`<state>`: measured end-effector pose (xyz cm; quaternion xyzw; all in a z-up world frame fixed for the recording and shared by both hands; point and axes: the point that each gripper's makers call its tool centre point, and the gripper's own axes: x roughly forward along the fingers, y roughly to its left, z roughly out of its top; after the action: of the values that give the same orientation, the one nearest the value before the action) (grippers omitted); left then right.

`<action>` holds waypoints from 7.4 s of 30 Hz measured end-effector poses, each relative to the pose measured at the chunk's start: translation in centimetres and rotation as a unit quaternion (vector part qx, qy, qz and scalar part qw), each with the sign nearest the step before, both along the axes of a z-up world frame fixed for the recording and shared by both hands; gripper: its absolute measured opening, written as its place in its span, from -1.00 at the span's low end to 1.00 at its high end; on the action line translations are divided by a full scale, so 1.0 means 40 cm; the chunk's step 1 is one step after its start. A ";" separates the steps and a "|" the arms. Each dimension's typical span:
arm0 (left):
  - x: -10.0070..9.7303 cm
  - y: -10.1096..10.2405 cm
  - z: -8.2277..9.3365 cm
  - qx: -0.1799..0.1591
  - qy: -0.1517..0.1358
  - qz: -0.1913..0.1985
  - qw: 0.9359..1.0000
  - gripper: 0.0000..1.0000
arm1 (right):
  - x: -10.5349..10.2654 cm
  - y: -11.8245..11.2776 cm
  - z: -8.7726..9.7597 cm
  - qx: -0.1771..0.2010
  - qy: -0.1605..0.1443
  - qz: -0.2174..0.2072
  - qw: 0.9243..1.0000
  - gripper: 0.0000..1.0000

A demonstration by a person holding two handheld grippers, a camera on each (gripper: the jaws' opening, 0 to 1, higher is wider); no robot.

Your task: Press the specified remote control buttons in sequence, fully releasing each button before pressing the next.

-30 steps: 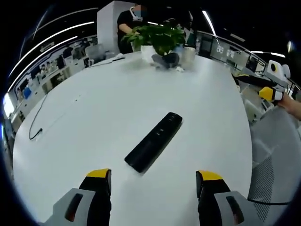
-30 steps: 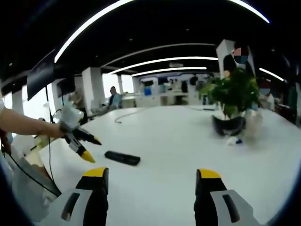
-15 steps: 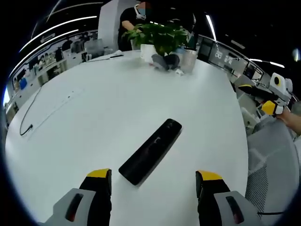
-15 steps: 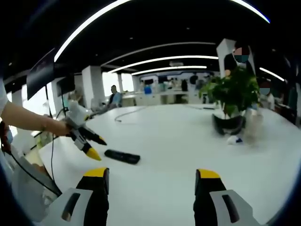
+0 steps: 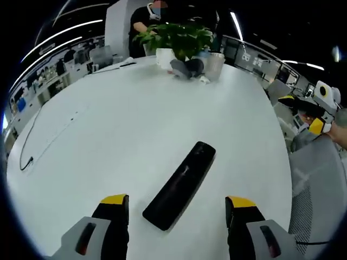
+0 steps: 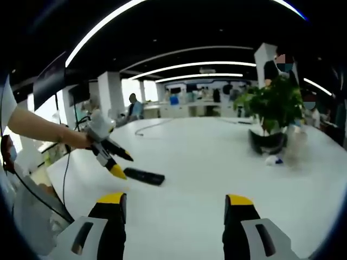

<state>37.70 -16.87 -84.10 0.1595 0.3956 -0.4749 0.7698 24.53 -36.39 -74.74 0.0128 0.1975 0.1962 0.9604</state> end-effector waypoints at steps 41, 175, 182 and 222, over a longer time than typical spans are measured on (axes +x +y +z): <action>0.035 -0.037 -0.055 0.070 -0.033 -0.090 0.993 0.01 | 0.004 -0.024 -0.008 -0.003 0.006 -0.024 1.000 0.41; -0.152 -0.028 -0.058 0.117 -0.033 -0.204 0.972 -0.51 | 0.003 -0.017 -0.009 -0.009 0.005 -0.014 1.000 0.38; -0.162 -0.029 -0.059 0.115 -0.033 -0.204 0.972 -0.51 | 0.002 -0.016 -0.009 -0.009 0.005 -0.013 1.000 0.38; -0.214 -0.036 -0.055 0.110 -0.036 -0.204 0.972 -0.51 | 0.000 -0.013 -0.010 -0.012 0.007 -0.009 1.000 0.37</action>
<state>29.15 -18.29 -86.31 0.3377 0.3769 -0.5692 0.6480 24.54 -36.90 -75.13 0.0045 0.2060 0.1856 0.9608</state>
